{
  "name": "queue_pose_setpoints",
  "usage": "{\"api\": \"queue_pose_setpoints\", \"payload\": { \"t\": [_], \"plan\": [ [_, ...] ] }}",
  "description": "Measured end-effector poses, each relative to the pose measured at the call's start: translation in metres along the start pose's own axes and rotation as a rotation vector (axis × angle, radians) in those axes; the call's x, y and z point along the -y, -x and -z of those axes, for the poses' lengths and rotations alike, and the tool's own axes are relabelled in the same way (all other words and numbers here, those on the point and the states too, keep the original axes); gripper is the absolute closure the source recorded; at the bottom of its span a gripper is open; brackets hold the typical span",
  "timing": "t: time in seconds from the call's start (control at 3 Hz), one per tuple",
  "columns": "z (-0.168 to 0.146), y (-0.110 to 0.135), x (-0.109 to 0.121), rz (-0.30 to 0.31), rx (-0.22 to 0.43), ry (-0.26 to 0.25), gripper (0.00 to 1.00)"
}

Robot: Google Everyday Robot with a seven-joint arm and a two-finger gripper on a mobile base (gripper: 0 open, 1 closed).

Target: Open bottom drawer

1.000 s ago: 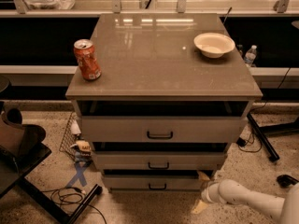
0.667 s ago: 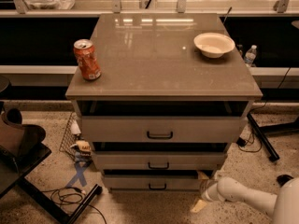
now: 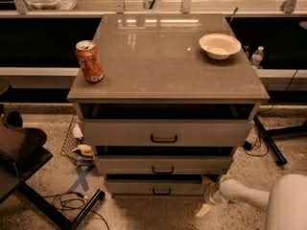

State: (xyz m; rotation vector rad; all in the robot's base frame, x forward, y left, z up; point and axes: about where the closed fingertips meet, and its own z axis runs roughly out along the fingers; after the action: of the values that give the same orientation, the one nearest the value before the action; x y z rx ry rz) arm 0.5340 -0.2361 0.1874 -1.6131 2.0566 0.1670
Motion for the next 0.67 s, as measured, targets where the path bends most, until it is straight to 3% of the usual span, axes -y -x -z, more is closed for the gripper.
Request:
{"api": "queue_pose_setpoints", "payload": {
  "t": [0.33,0.67],
  "plan": [
    [-0.0018,0.0005,-0.0012,0.000,0.000,0.004,0.15],
    [-0.0033,0.0013,-0.0027,0.000,0.001,0.007,0.38]
  ]
}}
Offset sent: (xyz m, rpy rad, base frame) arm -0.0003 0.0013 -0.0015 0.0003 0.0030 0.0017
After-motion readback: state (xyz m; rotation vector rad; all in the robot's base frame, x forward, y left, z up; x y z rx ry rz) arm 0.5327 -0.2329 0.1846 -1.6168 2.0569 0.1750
